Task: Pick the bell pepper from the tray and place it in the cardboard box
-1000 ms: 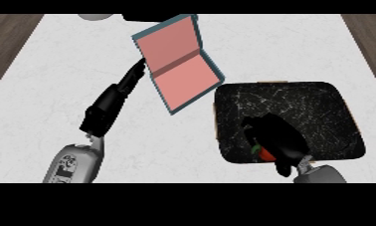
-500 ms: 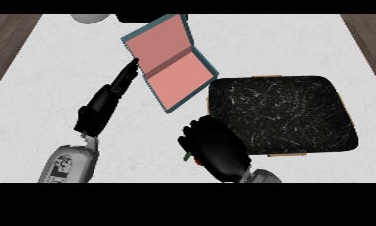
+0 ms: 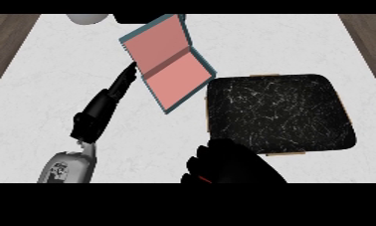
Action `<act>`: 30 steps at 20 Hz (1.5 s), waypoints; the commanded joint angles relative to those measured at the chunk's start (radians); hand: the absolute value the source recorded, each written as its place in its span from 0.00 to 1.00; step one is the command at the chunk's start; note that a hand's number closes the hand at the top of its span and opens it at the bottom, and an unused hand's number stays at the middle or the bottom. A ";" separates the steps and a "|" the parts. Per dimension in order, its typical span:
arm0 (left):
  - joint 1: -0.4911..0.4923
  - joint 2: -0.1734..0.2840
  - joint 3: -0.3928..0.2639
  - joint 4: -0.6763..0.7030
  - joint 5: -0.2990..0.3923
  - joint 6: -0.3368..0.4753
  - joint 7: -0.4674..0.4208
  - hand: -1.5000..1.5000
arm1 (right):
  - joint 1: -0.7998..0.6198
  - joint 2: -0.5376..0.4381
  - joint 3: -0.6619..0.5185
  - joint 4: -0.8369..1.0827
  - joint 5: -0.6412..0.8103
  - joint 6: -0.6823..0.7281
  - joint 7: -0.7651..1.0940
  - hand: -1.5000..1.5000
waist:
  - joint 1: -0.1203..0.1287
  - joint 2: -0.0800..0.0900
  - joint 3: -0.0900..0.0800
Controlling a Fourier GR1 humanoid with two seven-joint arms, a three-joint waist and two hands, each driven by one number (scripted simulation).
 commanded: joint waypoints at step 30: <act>-0.019 -0.020 0.014 -0.035 -0.017 -0.035 0.043 0.50 | -0.739 0.021 -0.267 0.523 -0.425 -0.255 0.476 1.00 | 0.013 0.004 0.000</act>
